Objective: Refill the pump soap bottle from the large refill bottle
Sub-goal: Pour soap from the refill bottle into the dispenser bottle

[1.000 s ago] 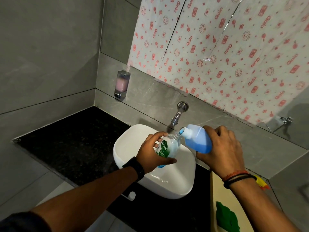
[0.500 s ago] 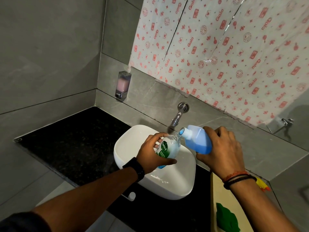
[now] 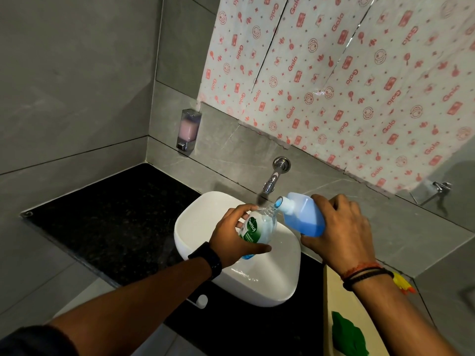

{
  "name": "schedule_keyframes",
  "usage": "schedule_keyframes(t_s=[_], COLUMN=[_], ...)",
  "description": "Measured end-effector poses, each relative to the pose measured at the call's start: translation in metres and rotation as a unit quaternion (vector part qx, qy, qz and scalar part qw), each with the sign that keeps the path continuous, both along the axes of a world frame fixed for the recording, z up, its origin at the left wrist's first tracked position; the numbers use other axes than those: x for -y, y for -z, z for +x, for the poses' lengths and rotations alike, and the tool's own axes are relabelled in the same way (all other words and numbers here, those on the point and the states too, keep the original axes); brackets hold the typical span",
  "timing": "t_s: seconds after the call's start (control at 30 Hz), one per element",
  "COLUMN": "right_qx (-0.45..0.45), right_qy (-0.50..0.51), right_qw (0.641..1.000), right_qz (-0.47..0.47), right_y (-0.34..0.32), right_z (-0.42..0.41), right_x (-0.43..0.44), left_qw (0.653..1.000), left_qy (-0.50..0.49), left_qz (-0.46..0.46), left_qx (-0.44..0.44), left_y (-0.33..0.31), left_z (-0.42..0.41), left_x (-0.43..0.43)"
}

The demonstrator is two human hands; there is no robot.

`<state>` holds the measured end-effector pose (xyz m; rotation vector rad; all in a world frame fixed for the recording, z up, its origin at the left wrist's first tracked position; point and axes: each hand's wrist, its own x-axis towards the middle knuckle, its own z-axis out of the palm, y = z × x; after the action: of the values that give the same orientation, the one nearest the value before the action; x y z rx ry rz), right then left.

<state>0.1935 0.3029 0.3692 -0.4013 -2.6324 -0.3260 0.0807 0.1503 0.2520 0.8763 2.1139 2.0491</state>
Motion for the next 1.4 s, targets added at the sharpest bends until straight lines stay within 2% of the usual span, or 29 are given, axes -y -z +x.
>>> schedule_keyframes(t_s=[1.4], right_qx=[0.017], right_qy=[0.009], right_qw=[1.0], right_qz=[-0.017], right_y=[-0.001], right_z=[-0.007], right_x=[-0.01], left_qw=[1.0], left_qy=[0.017], left_qz=[0.005], left_qx=[0.014], left_y=[0.0], left_z=[-0.01], left_x=[-0.012])
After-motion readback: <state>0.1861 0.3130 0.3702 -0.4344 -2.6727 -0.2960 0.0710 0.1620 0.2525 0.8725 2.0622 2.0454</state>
